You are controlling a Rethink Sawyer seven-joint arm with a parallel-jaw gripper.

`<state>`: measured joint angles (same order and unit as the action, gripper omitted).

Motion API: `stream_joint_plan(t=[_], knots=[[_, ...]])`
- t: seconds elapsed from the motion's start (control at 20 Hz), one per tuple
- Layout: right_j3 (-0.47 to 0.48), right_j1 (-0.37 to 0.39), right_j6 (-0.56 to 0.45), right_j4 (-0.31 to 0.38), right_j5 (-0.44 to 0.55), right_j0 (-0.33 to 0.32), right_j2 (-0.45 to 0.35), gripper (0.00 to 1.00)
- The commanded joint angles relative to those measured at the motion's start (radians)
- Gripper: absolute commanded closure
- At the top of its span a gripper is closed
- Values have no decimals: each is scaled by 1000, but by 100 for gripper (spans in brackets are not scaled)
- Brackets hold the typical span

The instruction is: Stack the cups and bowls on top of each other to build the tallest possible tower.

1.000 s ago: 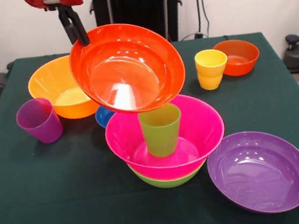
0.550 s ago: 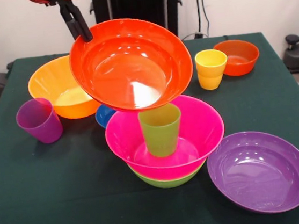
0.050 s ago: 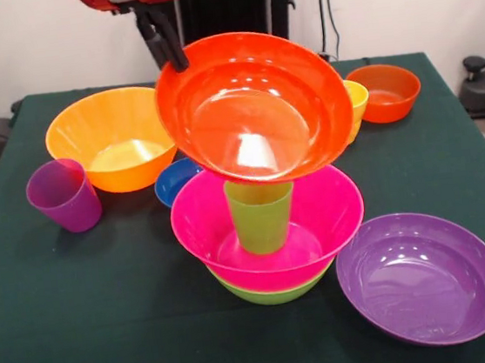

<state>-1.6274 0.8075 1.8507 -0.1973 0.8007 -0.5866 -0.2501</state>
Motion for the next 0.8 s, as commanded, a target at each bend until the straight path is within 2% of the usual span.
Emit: stream_joint_plan(t=[0.05, 0.4, 0.65, 0.8], knots=[[31, -102, 241, -29, -111, 101, 14, 100], [113, -167, 256, -14, -148, 143, 28, 100], [155, -206, 242, -11, -166, 148, 12, 100], [180, -207, 252, -19, -138, 163, 6, 100]])
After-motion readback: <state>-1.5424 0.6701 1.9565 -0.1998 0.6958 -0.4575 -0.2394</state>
